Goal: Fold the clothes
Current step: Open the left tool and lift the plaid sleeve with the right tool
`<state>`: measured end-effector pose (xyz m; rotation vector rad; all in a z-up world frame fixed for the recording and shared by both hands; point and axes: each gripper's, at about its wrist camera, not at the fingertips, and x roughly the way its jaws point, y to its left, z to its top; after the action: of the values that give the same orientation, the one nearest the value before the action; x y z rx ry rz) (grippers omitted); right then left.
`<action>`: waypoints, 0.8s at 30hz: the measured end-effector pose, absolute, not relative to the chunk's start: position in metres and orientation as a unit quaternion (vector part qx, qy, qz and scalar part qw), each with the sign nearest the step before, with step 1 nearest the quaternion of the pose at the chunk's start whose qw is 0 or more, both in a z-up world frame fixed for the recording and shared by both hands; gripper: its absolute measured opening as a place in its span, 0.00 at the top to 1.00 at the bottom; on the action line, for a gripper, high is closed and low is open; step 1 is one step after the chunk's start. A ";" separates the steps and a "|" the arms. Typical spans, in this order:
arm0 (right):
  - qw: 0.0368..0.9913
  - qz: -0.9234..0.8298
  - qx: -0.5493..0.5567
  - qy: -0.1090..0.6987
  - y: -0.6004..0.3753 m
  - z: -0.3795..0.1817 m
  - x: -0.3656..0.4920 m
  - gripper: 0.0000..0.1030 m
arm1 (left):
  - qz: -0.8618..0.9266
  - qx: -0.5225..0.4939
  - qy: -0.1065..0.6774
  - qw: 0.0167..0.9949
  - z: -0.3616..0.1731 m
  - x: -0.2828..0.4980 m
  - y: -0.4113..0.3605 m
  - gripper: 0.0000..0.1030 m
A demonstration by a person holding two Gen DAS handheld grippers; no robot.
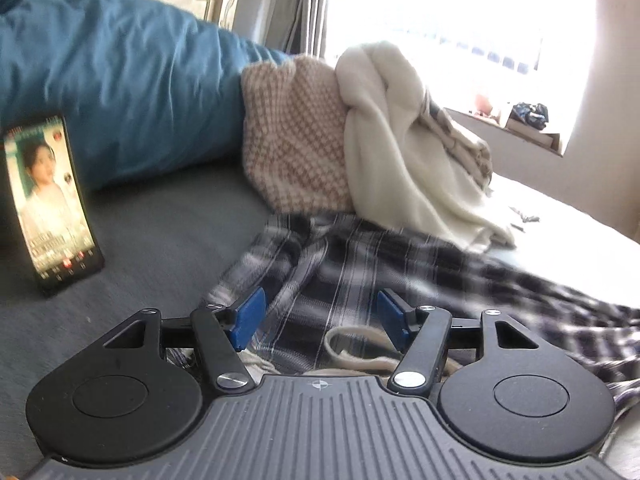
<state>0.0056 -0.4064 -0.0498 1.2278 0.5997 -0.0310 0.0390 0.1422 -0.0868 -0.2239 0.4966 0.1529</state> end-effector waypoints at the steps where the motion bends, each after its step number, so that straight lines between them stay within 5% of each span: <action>1: 0.773 -0.020 0.573 0.272 -0.411 -0.051 -0.001 0.49 | 0.074 -0.109 0.239 0.962 -0.082 0.036 0.140 0.37; 24: 0.687 -0.123 0.692 0.185 -0.491 -0.130 -0.118 0.49 | -0.109 -0.006 0.291 0.950 -0.043 0.054 0.003 0.36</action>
<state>-0.1180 -0.4913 -0.1305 1.5502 0.4150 -0.2751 0.0541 0.0030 -0.0433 -0.0122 0.5917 -0.2219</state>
